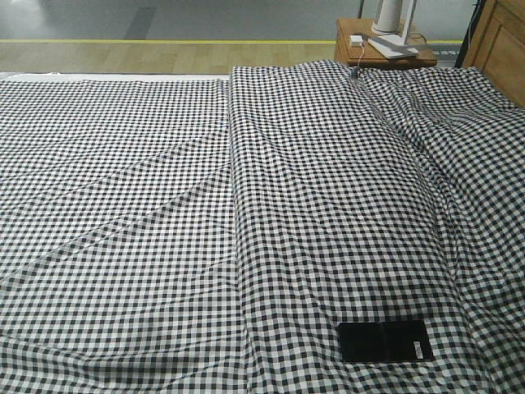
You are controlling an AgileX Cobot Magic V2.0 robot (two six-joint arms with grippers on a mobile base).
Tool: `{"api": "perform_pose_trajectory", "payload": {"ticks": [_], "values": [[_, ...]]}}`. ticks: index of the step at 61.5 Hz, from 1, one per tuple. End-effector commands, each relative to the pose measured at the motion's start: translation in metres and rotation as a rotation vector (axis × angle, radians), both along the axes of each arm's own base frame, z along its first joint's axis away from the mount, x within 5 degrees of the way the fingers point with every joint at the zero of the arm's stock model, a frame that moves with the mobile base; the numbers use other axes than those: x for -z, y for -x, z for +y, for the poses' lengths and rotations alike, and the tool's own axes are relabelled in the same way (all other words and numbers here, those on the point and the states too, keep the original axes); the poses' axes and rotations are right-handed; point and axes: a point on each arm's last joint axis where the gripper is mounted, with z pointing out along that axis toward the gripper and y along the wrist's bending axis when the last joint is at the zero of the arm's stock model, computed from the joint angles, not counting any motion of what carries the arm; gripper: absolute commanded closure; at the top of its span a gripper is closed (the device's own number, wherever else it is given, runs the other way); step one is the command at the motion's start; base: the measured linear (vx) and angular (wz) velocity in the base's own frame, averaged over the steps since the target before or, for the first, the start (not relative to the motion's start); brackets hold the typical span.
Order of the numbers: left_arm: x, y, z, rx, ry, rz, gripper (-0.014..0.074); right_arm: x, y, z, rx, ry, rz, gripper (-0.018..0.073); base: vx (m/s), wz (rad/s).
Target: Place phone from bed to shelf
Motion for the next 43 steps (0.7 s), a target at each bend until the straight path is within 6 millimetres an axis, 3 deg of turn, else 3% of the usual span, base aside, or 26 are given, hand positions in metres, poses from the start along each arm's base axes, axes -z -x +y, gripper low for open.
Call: {"api": "perform_pose_trajectory", "payload": {"ticks": [1,43], "values": [[-0.0061,-0.0007,0.0008,-0.012,0.011,-0.077,0.0596,-0.005,0.0001,-0.0003,0.004,0.008,-0.077,0.0568,0.0,0.0],[-0.0061,-0.0007,0.0008,-0.012,0.011,-0.077,0.0596,-0.005,0.0001,-0.0003,0.004,0.008,-0.077,0.0568,0.0,0.0]]}}
